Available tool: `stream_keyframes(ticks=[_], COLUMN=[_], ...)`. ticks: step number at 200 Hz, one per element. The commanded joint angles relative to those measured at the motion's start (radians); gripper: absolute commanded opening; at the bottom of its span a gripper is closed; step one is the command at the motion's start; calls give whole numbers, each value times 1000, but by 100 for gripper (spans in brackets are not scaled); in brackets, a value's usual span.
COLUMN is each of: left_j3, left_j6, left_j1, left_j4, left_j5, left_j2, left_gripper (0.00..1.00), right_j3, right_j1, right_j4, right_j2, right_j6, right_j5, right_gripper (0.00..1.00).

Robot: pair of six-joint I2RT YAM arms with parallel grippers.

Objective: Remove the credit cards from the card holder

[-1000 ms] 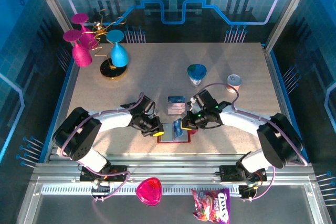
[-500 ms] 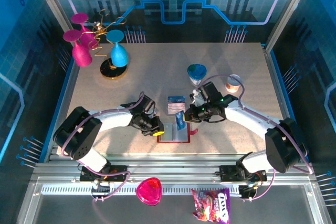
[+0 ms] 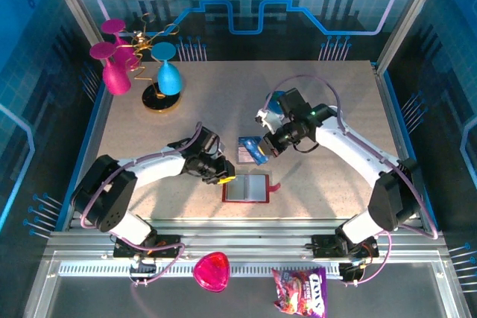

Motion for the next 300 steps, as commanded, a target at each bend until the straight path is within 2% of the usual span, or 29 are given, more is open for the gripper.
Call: stream_keyframes(ticks=[1,30,78,141,300], left_j3=[13,-11,-45,-100,-114], left_j6=[10,6,15,6,7], left_j1=[18,49,105,152,200], left_j4=[-24,-20,-31,-12,19], left_j5=[-30,-57,-76,-64,-35], left_j2=[-60,-121,-207,-254,-225], left_gripper=[25,25,26,27,27], right_j3=[94,190,391,614,939], right_j1=[-13,-9,4,25,44], right_j4=[-162,-227,-367,-500,-602], right_j2=[35,87,223,420,753], right_j6=[-313,-500,-679,-723,-777], right_j5=[61,126,239,249,285], right_gripper=[0,0,0,0,0])
